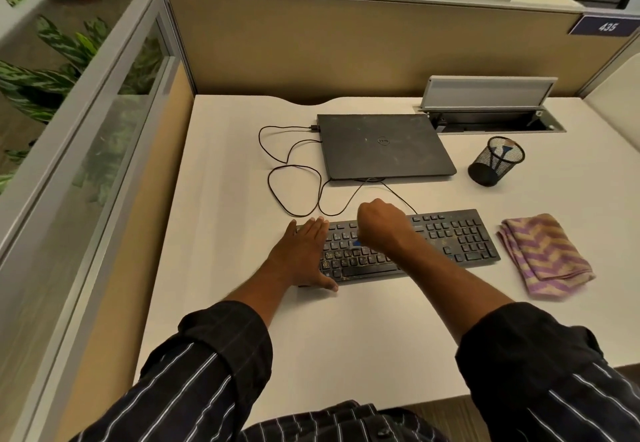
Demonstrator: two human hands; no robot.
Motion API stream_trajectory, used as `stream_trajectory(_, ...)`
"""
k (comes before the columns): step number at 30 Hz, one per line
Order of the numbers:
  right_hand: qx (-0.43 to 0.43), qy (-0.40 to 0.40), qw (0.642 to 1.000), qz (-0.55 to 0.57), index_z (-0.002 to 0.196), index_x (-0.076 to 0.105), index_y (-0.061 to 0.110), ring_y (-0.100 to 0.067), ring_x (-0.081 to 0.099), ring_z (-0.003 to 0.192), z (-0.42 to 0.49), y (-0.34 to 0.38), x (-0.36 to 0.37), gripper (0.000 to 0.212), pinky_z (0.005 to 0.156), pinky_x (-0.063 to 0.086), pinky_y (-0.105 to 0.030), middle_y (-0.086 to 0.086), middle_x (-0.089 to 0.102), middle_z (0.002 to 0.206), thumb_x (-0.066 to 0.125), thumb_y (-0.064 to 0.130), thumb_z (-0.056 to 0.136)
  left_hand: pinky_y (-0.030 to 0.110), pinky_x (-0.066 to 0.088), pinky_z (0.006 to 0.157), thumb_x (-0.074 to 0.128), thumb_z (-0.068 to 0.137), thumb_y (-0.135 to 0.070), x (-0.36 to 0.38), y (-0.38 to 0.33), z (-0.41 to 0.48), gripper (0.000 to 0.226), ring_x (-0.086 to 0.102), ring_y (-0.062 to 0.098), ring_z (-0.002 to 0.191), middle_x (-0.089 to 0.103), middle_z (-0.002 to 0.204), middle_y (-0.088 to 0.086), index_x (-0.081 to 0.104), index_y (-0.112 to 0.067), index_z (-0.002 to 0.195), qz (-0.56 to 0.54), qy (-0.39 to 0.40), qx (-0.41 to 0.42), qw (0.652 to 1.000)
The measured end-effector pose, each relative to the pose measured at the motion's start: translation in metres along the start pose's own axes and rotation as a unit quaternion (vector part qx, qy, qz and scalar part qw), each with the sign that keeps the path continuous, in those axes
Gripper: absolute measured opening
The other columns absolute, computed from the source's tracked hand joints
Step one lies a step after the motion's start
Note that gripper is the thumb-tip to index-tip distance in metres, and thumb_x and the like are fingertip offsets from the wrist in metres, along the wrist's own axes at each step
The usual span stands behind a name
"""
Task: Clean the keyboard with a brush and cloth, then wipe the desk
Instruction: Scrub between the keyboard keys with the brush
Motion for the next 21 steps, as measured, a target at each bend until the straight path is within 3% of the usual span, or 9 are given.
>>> stream_trajectory(4,0.011,0.006,0.999,0.048,0.08,0.065,0.007,-0.018,0.063,0.07,0.002,-0.01,-0.002,0.013,0.068,0.055,-0.031,-0.007,0.067,0.081,0.065,0.017,0.088,0.048,0.005,0.125,0.059,0.067,-0.089,0.001,-0.005,0.003,0.138,0.001,0.026,0.155,0.002,0.168,0.012,-0.003,-0.006,0.159,0.005,-0.001,0.003,1.0)
stream_trajectory(7,-0.01,0.017,0.997,0.073,0.087,0.072,0.006,-0.018,0.065,0.07,0.001,-0.006,0.001,0.016,0.07,0.057,-0.032,-0.007,0.071,0.081,0.061,0.017,0.091,0.049,0.006,0.125,0.058,0.067,-0.089,0.003,-0.011,0.01,0.138,0.001,0.026,0.155,0.002,0.168,0.011,-0.003,-0.007,0.159,-0.003,0.0,0.004,1.0)
stream_trajectory(11,0.008,-0.006,1.0,-0.002,0.1,0.064,0.005,-0.021,0.063,0.079,-0.01,-0.02,0.002,0.022,0.074,0.055,-0.033,-0.009,0.067,0.094,0.067,0.024,0.09,0.049,0.007,0.125,0.058,0.068,-0.089,0.003,-0.019,0.018,0.136,0.001,0.026,0.155,0.002,0.168,0.011,-0.003,-0.007,0.159,-0.007,0.002,0.009,1.0)
stream_trajectory(14,0.036,-0.031,0.998,-0.034,0.105,0.063,0.004,-0.025,0.065,0.084,-0.015,-0.038,-0.006,0.02,0.069,0.049,-0.032,-0.012,0.068,0.098,0.065,0.02,0.092,0.05,0.005,0.125,0.059,0.069,-0.088,0.002,-0.025,0.02,0.136,0.0,0.026,0.155,0.0,0.169,0.011,-0.004,-0.008,0.159,-0.008,0.005,0.004,1.0)
stream_trajectory(21,-0.004,0.008,0.999,0.044,0.087,0.068,0.007,-0.021,0.065,0.073,-0.007,-0.034,-0.002,0.016,0.071,0.056,-0.034,-0.008,0.068,0.082,0.063,0.022,0.09,0.05,0.004,0.125,0.057,0.07,-0.088,-0.002,-0.04,0.028,0.135,0.001,0.028,0.155,0.001,0.168,0.013,-0.003,-0.006,0.159,0.007,0.013,-0.003,1.0)
Point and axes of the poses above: each hand's wrist, its own z-axis towards the middle knuckle, its own x-axis out of the palm, y = z × x, the point moved 4 cm from there along z, towards the middle knuckle
